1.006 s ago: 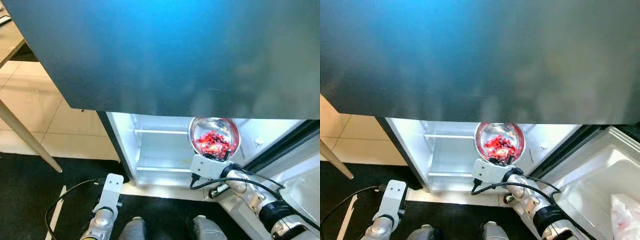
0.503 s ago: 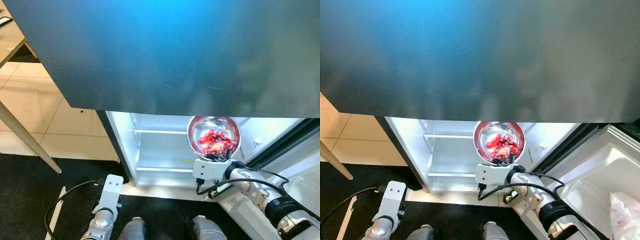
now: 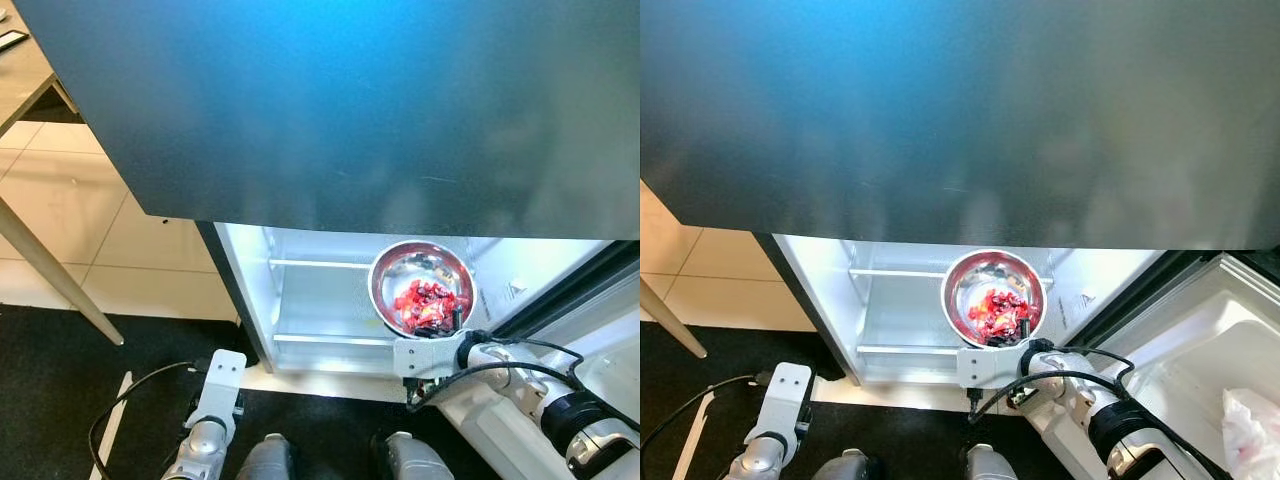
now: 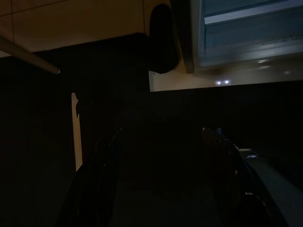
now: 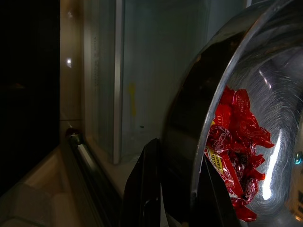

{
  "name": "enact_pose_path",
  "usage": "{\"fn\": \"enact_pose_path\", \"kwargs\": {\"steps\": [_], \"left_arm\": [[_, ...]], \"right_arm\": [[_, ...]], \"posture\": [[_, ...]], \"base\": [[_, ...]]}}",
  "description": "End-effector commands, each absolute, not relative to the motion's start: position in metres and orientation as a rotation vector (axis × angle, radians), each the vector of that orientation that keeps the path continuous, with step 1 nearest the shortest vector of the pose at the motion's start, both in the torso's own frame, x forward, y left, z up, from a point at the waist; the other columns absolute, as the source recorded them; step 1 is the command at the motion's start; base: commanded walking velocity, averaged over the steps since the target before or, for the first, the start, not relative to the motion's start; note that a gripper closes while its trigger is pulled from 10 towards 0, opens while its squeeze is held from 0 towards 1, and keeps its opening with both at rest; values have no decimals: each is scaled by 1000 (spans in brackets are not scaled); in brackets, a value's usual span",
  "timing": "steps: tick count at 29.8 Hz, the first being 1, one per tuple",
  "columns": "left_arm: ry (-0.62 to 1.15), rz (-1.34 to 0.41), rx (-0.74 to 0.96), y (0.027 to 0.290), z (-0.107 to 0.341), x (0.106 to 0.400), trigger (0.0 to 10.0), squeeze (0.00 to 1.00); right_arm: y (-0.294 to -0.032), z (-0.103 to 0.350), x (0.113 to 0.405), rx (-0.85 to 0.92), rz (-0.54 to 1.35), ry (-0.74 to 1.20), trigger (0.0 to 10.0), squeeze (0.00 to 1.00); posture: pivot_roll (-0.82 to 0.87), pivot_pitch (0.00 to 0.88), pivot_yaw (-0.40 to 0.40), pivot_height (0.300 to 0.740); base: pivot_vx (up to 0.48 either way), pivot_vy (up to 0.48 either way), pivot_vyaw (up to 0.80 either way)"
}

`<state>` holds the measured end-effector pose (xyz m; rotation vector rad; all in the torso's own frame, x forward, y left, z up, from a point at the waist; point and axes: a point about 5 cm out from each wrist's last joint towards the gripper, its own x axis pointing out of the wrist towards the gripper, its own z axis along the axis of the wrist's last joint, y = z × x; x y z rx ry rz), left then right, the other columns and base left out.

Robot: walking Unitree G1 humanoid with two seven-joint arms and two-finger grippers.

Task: Restocking fridge

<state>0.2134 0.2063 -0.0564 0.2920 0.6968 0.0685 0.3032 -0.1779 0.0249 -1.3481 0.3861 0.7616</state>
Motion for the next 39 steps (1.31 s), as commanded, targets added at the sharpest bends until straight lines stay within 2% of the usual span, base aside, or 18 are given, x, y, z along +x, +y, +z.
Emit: {"fn": "enact_pose_path", "kwargs": {"steps": [1,39], "left_arm": [[712,74,275,206,-60,206,10000,0],[711,69,278,206,-60,208,10000,0]], "right_arm": [[-180,29,307,-1353,742,367,10000,0],[-184,32,311,-1322,710,368,10000,0]], "posture": [[-27,183,-41,740],[-35,177,-40,725]], "base": [[0,0,0],[0,0,0]]}}
